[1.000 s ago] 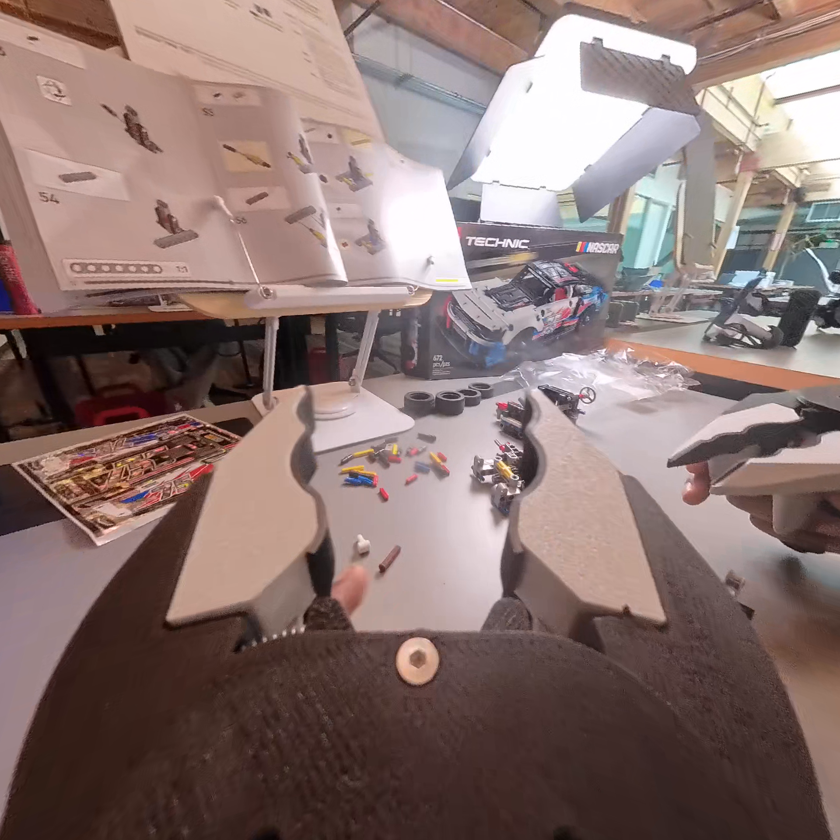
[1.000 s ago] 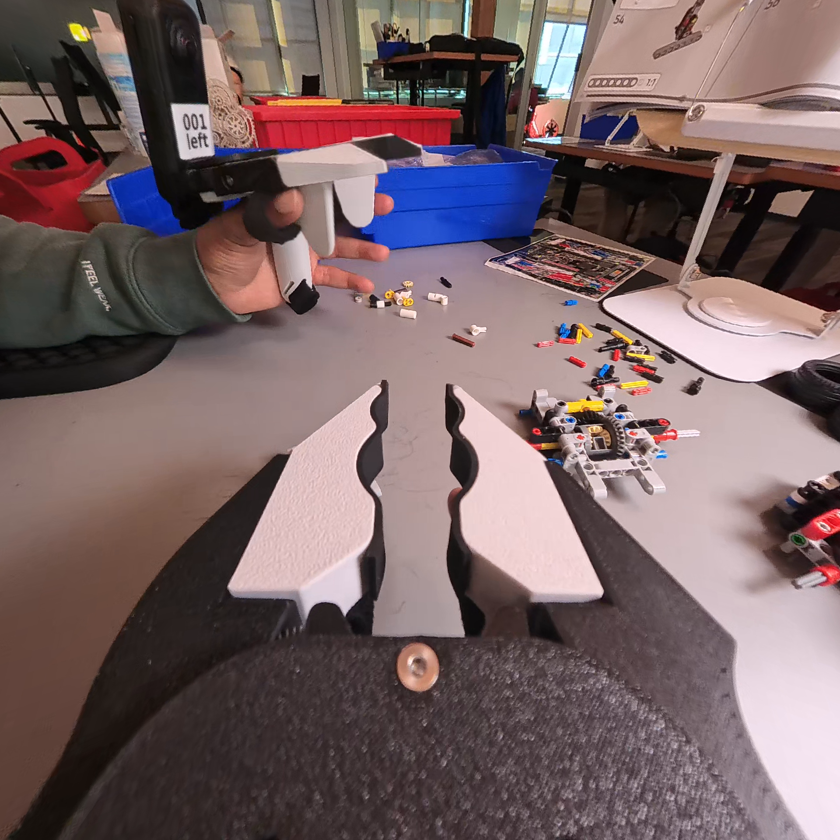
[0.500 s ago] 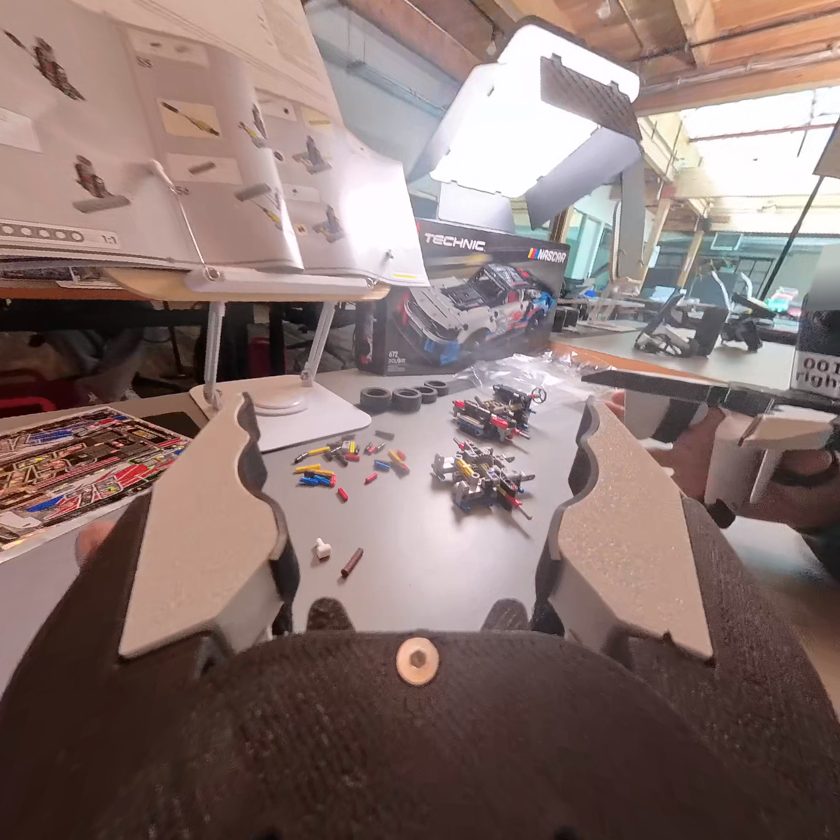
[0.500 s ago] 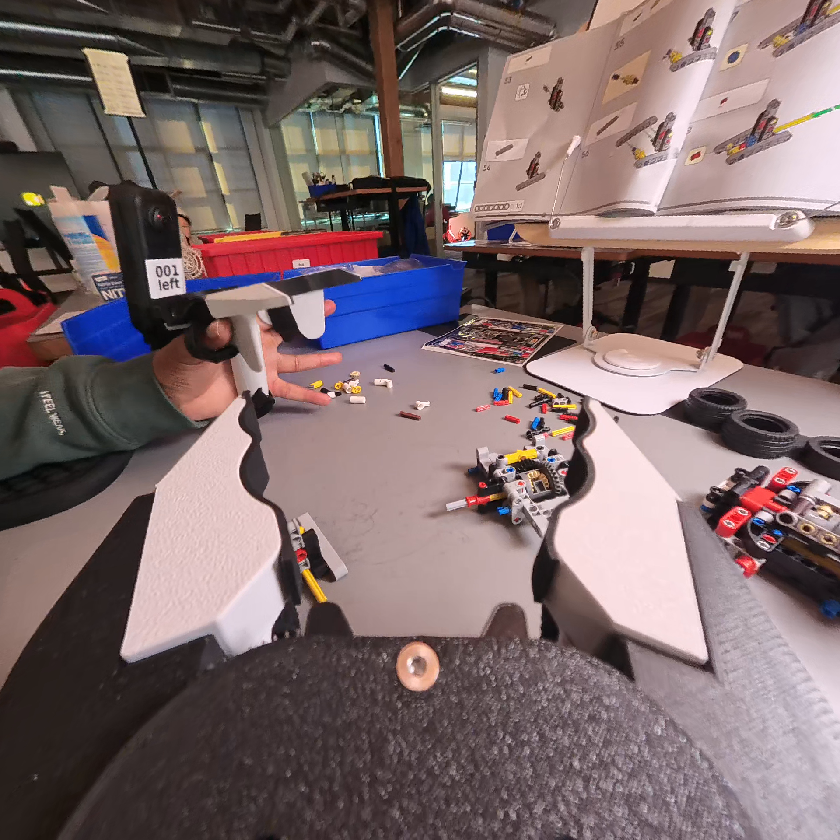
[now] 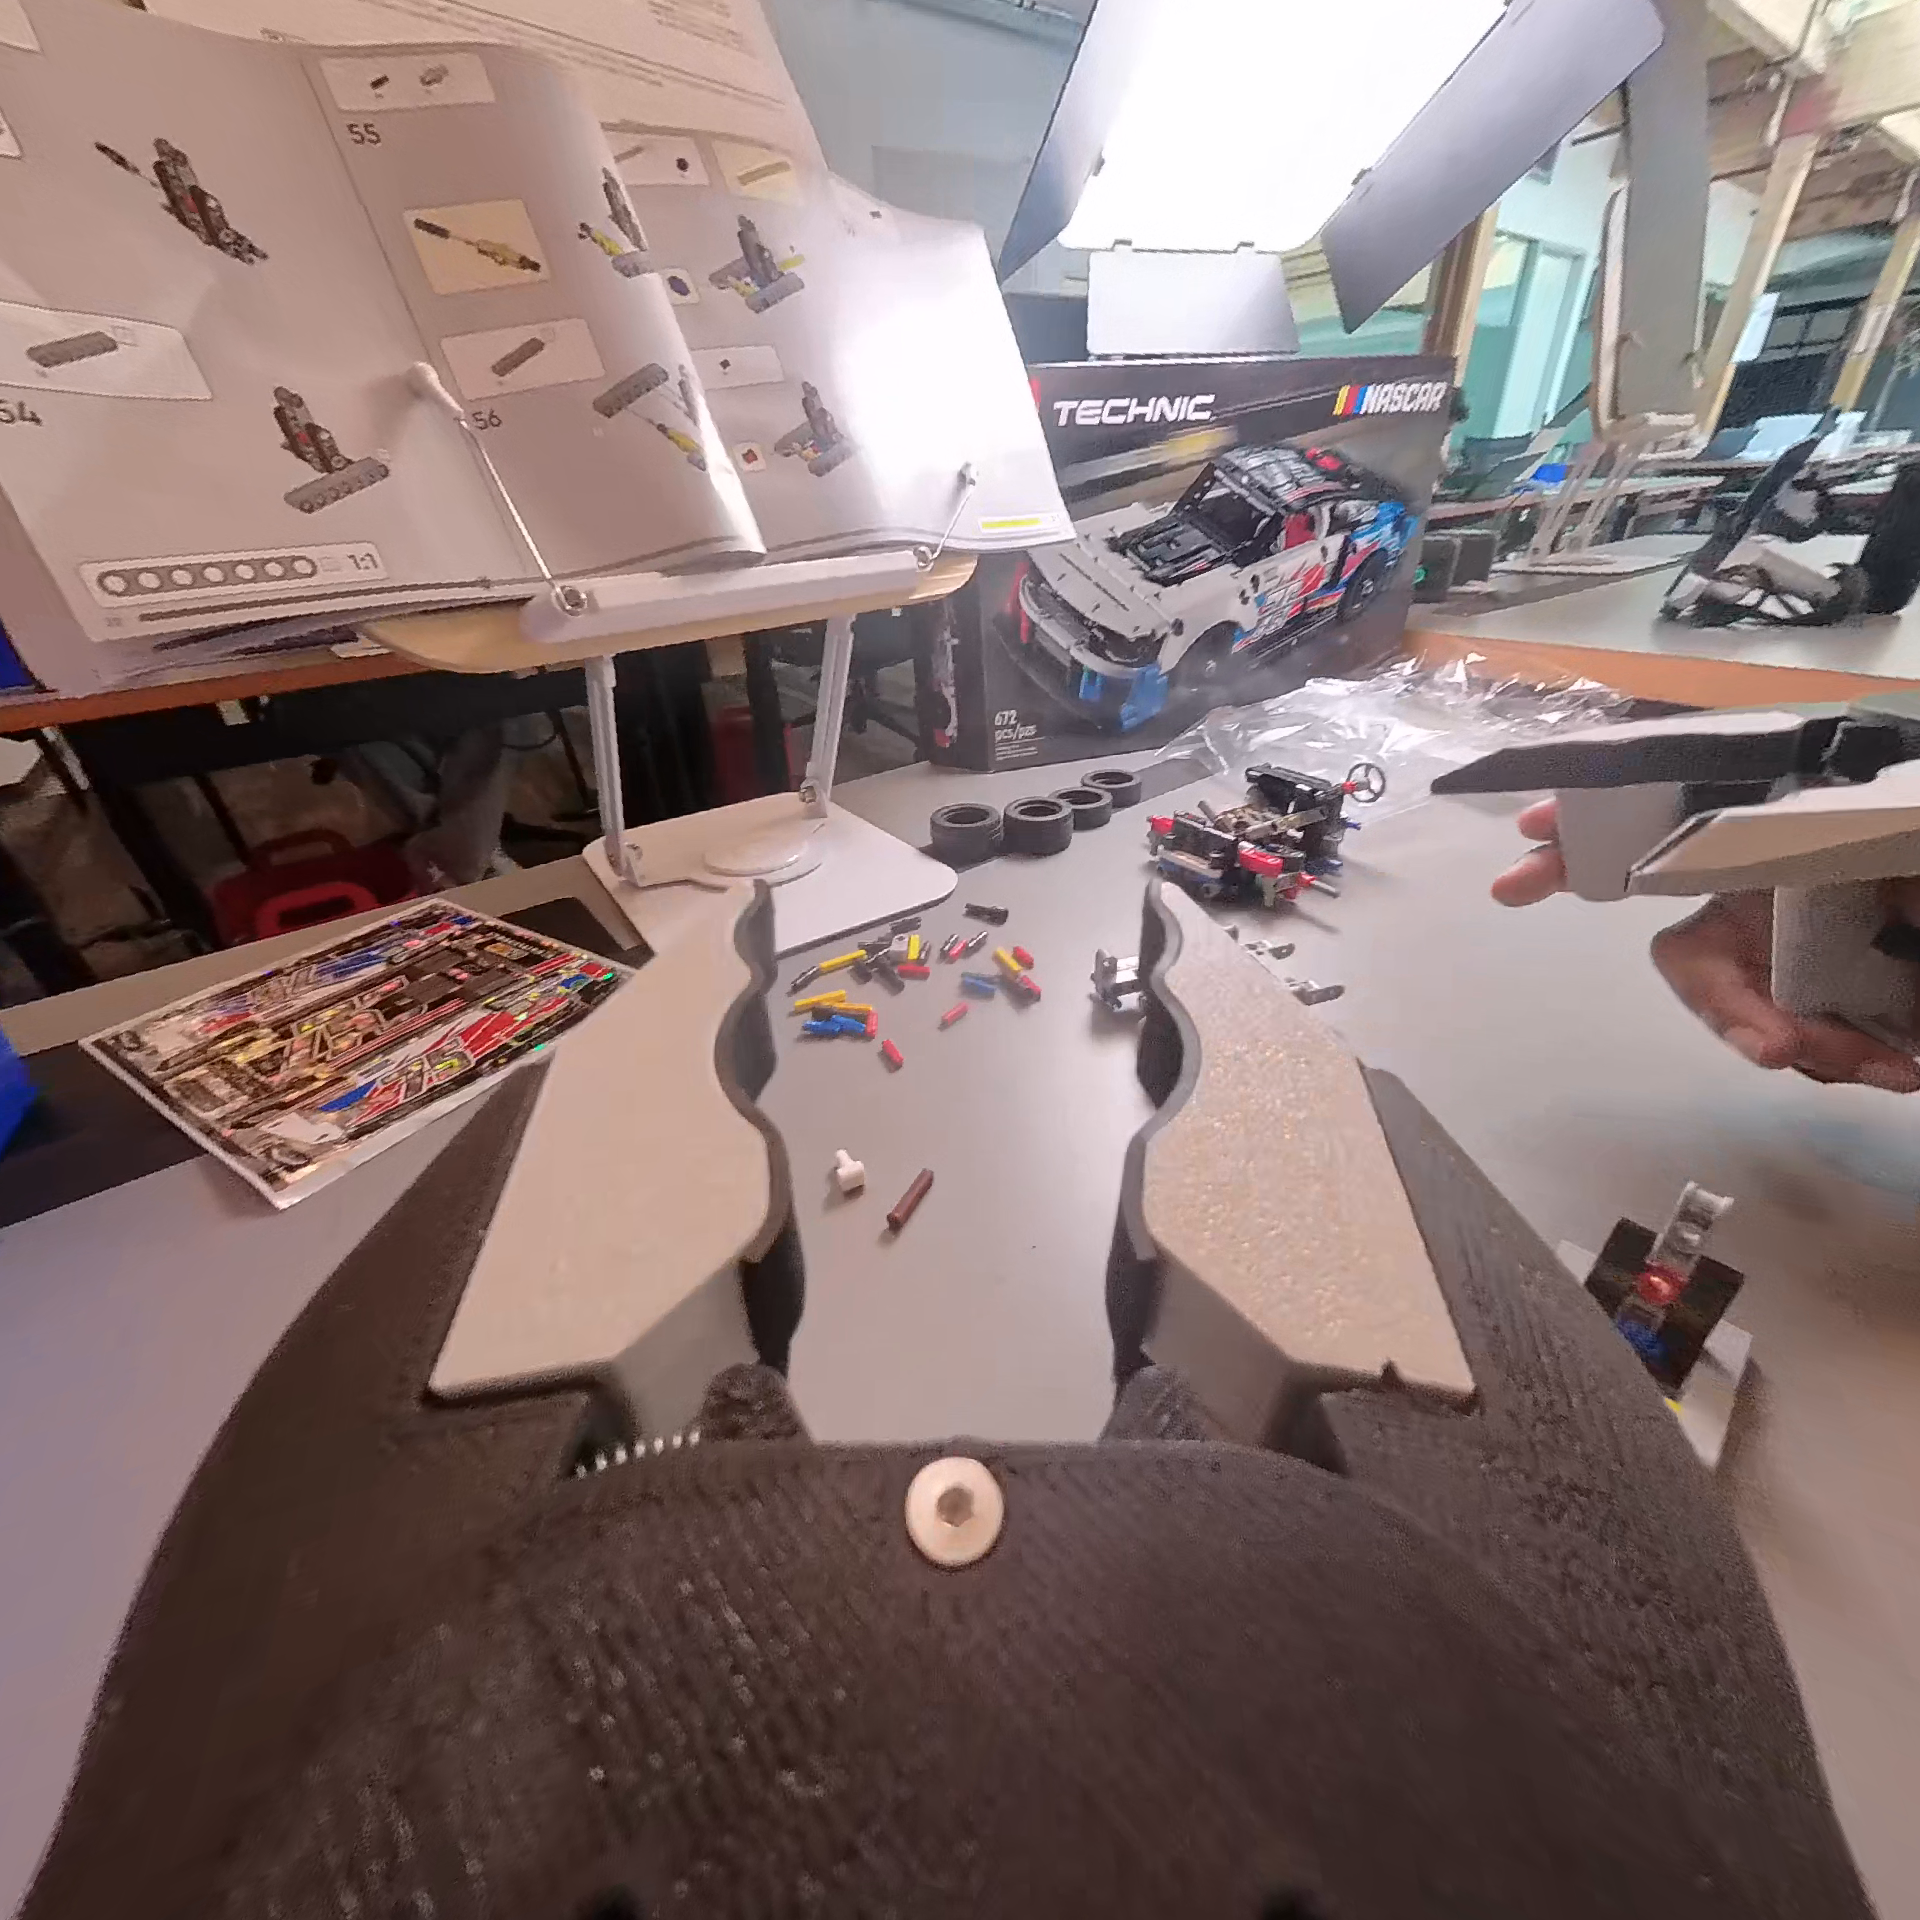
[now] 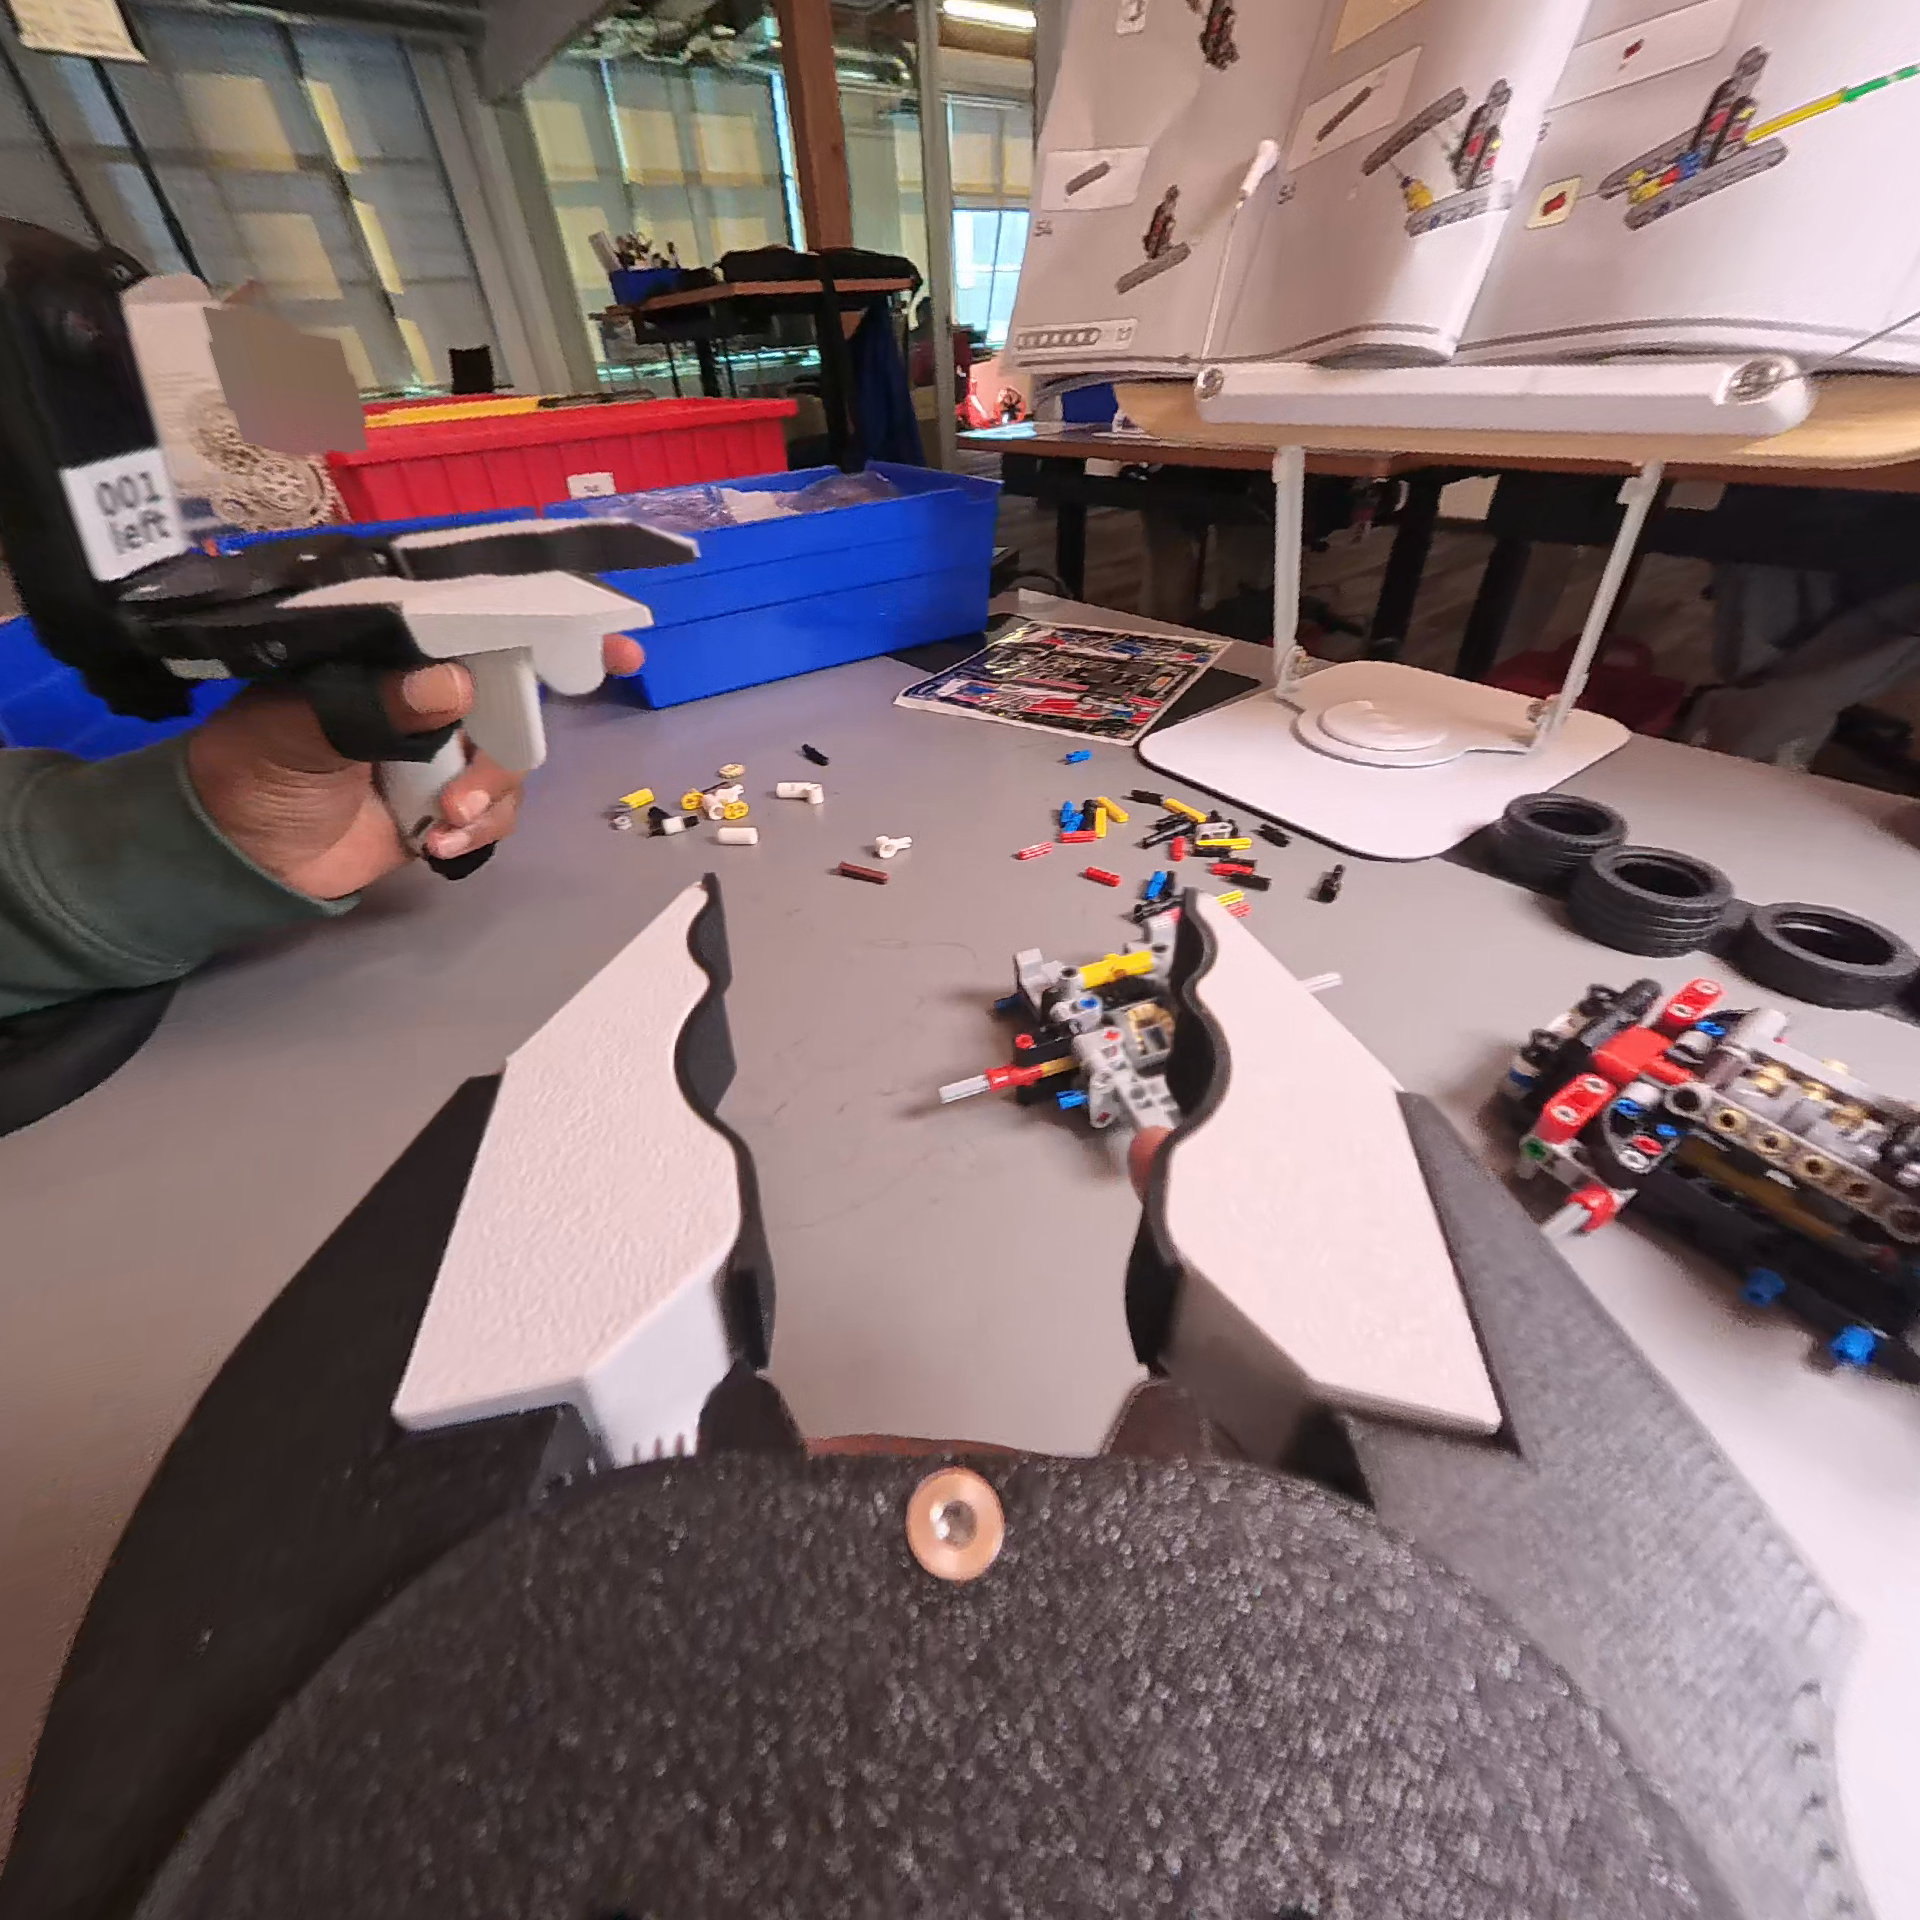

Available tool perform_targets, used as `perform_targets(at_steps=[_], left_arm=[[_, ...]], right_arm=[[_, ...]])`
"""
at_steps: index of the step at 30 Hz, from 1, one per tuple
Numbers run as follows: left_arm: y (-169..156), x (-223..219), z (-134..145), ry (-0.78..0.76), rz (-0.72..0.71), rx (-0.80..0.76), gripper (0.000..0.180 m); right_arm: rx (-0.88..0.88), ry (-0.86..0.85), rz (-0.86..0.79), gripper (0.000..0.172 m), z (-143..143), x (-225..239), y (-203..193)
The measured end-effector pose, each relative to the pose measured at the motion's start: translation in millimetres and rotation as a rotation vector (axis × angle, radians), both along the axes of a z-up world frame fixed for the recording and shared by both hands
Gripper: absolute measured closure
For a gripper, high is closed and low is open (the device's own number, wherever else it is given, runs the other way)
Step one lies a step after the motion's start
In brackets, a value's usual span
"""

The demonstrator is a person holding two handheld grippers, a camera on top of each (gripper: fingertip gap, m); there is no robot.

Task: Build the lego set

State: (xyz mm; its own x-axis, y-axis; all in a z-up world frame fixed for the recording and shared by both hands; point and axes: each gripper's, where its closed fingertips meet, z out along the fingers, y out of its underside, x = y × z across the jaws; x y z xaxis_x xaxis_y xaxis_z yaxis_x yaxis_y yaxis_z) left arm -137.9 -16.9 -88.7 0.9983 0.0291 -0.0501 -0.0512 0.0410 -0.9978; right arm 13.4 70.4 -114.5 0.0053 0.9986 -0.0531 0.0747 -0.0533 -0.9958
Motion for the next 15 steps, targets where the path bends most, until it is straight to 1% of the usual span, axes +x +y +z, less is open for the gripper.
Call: perform_targets(at_steps=[1, 3, 5, 7, 10, 14, 15], left_arm=[[0, -2, -1, 0.004, 0.011, -0.006, 0.123], [-1, -2, -3, 0.011, -0.005, -0.005, 0.144], [-1, -1, -6, 0.015, -0.027, -0.011, 0.164], [-1, -2, -6, 0.009, -0.049, 0.001, 0.18], [-2, -6, -6, 0.004, -0.043, 0.007, 0.18], [-2, -13, -8, -0.036, -0.026, 0.003, 0.18], [-2, -15, -9, -0.051, -0.026, -0.002, 0.175]], right_arm=[[0.009, 0.002, -0.014, 0.092, 2, -1, 5], [0.041, 0.028, -0.034, 0.109, 12, -5, 13], [0.1, 0.059, -0.045, 0.13, 24, -9, 21], [0.132, 0.094, -0.055, 0.14, 38, -16, 31], [0.131, 0.148, -0.07, 0.157, 60, -29, 49], [0.128, 0.162, -0.082, 0.163, 77, -54, 71], [0.134, 0.159, -0.083, 0.165, 80, -61, 76]])
